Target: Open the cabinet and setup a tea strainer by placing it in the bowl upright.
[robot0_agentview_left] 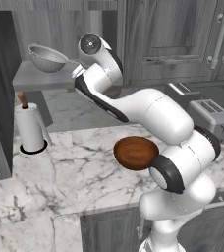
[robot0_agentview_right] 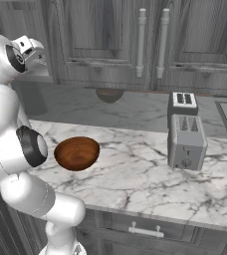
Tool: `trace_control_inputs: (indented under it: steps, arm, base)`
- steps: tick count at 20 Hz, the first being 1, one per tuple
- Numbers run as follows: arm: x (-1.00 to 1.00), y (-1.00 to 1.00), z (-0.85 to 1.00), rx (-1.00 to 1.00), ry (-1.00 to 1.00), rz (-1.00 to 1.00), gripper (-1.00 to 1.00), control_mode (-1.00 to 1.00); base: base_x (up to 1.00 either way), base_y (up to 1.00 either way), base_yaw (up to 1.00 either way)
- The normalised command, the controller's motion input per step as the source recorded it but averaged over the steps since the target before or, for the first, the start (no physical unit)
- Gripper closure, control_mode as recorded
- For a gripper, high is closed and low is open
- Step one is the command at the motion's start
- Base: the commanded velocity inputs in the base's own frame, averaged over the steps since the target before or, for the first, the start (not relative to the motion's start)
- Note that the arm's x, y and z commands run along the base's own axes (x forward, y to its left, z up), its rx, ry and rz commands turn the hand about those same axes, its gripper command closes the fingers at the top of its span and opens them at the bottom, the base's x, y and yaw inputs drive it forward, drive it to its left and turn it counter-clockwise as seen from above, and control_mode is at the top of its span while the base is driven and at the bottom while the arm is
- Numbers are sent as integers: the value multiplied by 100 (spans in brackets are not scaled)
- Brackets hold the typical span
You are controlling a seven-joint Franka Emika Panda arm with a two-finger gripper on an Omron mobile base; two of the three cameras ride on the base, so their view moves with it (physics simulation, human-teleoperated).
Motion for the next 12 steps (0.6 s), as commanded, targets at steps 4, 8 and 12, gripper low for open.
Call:
trace_control_inputs:
  steps: [4, 8, 12]
  arm:
    - [32, 0, -9, 0, 0, 0, -100, -100]
    - [38, 0, -9, 0, 2, 0, -100, -100]
    - [41, 0, -11, 0, 6, 0, -100, -100]
  base:
    - [0, 0, 0]
    - [0, 0, 0]
    - [0, 0, 0]
